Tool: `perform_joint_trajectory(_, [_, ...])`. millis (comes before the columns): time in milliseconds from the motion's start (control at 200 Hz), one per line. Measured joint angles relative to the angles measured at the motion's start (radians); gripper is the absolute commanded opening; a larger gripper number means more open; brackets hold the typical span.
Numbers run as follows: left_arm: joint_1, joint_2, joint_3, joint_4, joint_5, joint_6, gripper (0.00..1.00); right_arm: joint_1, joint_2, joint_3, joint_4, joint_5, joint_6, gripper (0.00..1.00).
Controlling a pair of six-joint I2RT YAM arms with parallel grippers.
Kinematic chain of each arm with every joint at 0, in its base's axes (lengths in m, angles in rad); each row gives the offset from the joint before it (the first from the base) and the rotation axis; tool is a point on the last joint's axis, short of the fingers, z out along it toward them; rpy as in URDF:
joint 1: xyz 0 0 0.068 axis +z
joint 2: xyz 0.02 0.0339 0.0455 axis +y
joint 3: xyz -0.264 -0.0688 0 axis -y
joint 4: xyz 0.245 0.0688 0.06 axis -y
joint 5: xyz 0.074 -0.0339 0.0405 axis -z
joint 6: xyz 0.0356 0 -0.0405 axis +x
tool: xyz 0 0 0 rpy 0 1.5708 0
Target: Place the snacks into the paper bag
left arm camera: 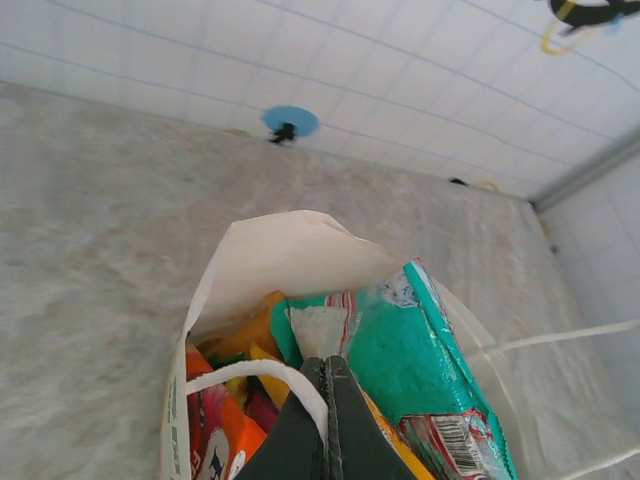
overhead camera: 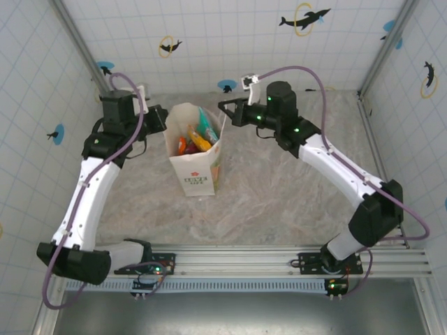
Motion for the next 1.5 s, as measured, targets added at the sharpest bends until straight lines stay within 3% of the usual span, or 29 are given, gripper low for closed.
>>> perform_joint_trajectory(250, [-0.108, 0.146, 0.102, 0.032, 0.152, 0.0, 0.0, -0.079, -0.13, -0.026, -0.106, 0.066, -0.052, 0.0])
perform_joint_trajectory(535, [-0.166, 0.188, 0.144, 0.07, 0.192, -0.002, 0.0, -0.158, -0.259, -0.087, -0.16, 0.093, -0.074, 0.0])
perform_joint_trajectory(781, [-0.169, 0.125, -0.033, 0.201, 0.184, -0.036, 0.0, -0.196, -0.286, -0.223, -0.157, 0.077, -0.061, 0.0])
perform_joint_trajectory(826, [-0.169, 0.116, -0.062, 0.224, 0.182, -0.046, 0.07, -0.201, -0.286, -0.243, -0.139, 0.069, -0.055, 0.05])
perform_joint_trajectory(931, [-0.169, 0.112, -0.089, 0.254, 0.168, -0.061, 0.33, -0.208, -0.286, -0.261, -0.114, 0.05, -0.042, 0.33])
perform_joint_trajectory(1016, [-0.169, 0.109, -0.089, 0.261, 0.146, -0.064, 0.46, -0.208, -0.289, -0.261, -0.103, 0.035, -0.042, 0.43])
perform_joint_trajectory(1091, [-0.169, 0.097, -0.089, 0.26, 0.12, -0.069, 0.61, -0.208, -0.295, -0.261, -0.102, 0.038, -0.053, 0.47])
perform_joint_trajectory(1206, [-0.169, 0.069, -0.082, 0.26, 0.084, -0.056, 0.66, -0.214, -0.316, -0.261, -0.103, 0.045, -0.066, 0.5])
perform_joint_trajectory(1261, [-0.169, 0.053, -0.077, 0.261, 0.065, -0.047, 0.76, -0.219, -0.33, -0.261, -0.106, 0.046, -0.068, 0.52])
perform_joint_trajectory(1321, [-0.169, 0.033, -0.076, 0.259, 0.044, -0.036, 0.97, -0.22, -0.346, -0.261, -0.115, 0.049, -0.074, 0.53])
perform_joint_trajectory(1501, [-0.169, -0.044, -0.079, 0.245, -0.05, -0.027, 0.98, -0.236, -0.422, -0.261, -0.192, 0.091, -0.113, 0.56])
